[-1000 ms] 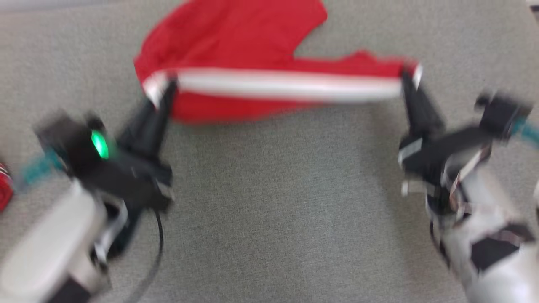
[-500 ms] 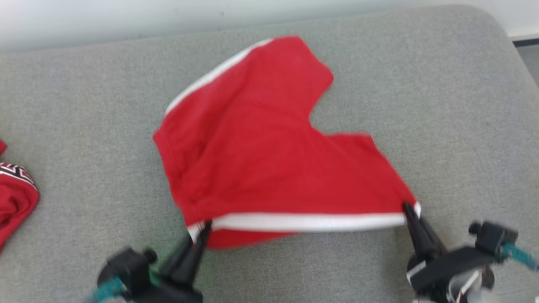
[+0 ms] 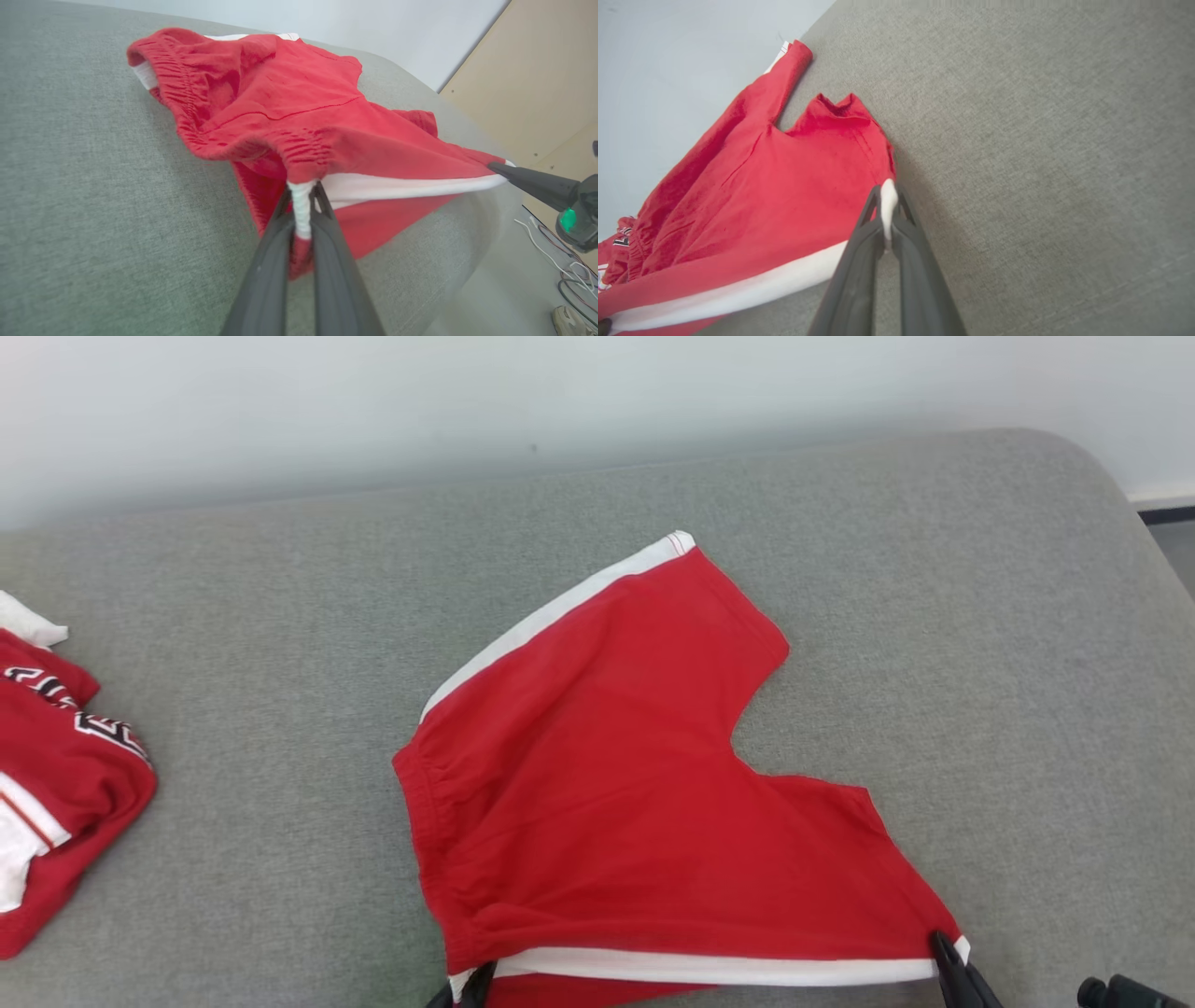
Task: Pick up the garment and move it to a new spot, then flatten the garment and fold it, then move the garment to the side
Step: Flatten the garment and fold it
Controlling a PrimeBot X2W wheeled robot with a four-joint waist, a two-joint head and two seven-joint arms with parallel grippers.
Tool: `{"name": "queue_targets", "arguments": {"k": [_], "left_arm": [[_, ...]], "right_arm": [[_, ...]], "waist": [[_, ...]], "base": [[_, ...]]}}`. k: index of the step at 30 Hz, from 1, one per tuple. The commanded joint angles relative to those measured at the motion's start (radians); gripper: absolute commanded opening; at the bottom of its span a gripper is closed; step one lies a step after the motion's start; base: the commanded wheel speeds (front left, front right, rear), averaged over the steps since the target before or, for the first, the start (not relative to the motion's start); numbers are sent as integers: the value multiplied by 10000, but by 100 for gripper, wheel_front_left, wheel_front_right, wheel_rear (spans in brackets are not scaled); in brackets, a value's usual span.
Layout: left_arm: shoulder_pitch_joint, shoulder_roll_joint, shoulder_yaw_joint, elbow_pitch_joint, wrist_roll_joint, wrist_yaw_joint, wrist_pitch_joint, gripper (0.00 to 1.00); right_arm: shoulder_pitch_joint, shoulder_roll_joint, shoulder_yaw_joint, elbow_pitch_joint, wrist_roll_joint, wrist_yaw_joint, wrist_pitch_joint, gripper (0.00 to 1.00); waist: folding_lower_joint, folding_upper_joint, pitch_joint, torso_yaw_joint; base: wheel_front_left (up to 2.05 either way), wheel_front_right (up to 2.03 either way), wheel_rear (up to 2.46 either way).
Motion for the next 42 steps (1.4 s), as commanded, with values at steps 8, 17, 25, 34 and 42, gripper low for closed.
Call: {"name": "queue_targets", "arguments": {"k": [8, 17, 25, 34, 42], "left_arm": [[-338, -392, -152, -891, 754, 9, -36, 0], [-1372, -756, -317, -873, 721, 9, -36, 0], [-2759, -1159, 16, -191, 474, 8, -36, 0], [-4065, -1545, 384, 849, 270, 8, -36, 0], [-5302, -1818, 231, 1722, 179, 8, -36, 0]], "right_arm": [[-675, 301, -746, -977, -92, 2, 591, 0], [-2715, 53, -1118, -536, -63, 2, 1246, 0], [-5419, -216, -1127, 1066, -360, 2, 1588, 0], [-8226, -549, -529, 3390, -1103, 2, 1468, 0], [-10788, -840, -134, 6034, -2167, 2, 935, 0]], "waist": [[2, 2, -349, 642], [2, 2, -163, 1206], [2, 2, 491, 1562], [2, 2, 1131, 1906], [2, 2, 1860, 2296]], "base": [[0, 0, 0], [0, 0, 0], [0, 0, 0], [0, 0, 0], [0, 0, 0]]}}
